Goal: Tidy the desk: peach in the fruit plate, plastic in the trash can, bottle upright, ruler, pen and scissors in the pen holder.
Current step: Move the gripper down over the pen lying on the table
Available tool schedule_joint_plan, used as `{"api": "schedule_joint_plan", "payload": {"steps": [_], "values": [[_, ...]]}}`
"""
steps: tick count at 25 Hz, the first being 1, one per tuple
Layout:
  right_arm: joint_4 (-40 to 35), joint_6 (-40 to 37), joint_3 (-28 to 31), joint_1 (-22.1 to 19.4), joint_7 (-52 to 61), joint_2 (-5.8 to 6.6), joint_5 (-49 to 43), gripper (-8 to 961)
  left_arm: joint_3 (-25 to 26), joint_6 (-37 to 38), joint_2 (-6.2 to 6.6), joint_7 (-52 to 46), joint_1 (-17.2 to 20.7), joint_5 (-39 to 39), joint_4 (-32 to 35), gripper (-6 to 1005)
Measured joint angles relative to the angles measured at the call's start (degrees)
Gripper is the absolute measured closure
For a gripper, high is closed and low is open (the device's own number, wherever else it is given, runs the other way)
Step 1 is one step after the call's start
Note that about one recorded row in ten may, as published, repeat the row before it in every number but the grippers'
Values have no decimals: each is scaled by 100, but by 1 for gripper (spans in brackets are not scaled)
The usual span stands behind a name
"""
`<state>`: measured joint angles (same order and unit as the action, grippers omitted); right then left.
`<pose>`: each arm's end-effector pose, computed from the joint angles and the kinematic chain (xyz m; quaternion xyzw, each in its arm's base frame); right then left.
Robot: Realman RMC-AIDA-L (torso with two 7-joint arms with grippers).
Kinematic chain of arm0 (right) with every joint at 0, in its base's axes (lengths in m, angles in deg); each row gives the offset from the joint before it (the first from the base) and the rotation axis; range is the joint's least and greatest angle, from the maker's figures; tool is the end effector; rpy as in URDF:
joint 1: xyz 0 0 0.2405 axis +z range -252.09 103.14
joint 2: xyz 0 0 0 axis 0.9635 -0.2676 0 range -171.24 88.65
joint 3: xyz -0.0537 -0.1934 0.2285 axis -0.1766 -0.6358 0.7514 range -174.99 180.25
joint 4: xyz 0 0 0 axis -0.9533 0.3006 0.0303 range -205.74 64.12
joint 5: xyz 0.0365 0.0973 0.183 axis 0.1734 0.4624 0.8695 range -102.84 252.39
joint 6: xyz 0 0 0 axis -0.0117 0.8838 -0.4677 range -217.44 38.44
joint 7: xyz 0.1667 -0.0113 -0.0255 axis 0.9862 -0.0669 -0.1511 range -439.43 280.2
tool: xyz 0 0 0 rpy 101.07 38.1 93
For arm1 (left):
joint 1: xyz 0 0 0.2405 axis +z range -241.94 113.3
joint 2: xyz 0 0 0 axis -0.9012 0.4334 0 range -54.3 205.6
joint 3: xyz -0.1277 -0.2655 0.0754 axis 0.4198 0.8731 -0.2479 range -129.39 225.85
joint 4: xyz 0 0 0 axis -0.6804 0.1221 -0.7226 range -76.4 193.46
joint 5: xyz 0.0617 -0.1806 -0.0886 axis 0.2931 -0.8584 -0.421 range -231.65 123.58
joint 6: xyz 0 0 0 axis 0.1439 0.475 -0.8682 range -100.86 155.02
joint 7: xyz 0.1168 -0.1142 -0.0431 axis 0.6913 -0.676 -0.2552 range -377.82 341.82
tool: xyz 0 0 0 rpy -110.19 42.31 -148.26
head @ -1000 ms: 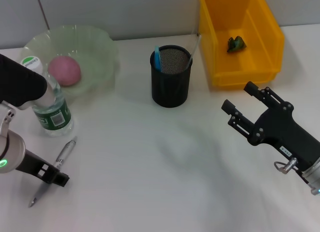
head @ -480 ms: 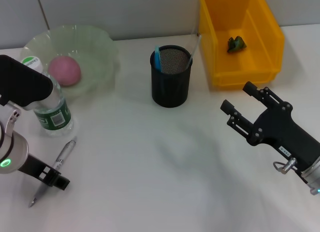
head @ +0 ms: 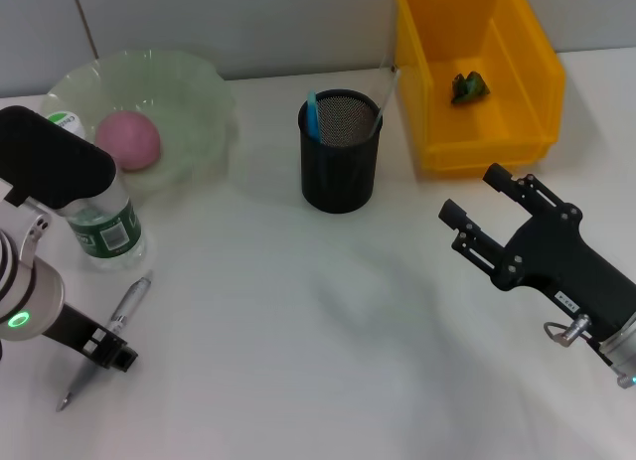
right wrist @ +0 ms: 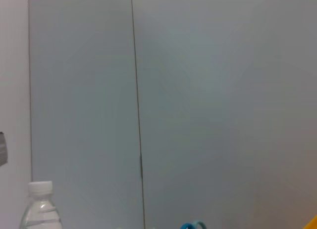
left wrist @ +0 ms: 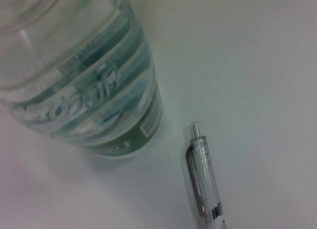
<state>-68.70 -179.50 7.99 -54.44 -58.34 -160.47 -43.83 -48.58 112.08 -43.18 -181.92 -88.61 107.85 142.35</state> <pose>0.3320 0.2871 -0.0737 -0.8023 0.1556 0.3985 0.4163 -0.2737 0.3418 -0.0615 -0.8545 -0.3648 0.2701 0.2526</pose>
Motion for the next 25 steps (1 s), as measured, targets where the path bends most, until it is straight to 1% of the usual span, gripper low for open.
{"api": "schedule_joint_plan", "payload": {"steps": [1,6,25], "values": [[0,0,0,0,0,0,-7,301,-6,1,0,-6,-39,1,-19,227],[3,0,0,0,0,1,-21,303,-6,31,0,-12,-79,2,-19,434],[9,-7,0,-7,-1,0,-26,311,-1,98,0,-26,-200,-38,-105,438]]}}
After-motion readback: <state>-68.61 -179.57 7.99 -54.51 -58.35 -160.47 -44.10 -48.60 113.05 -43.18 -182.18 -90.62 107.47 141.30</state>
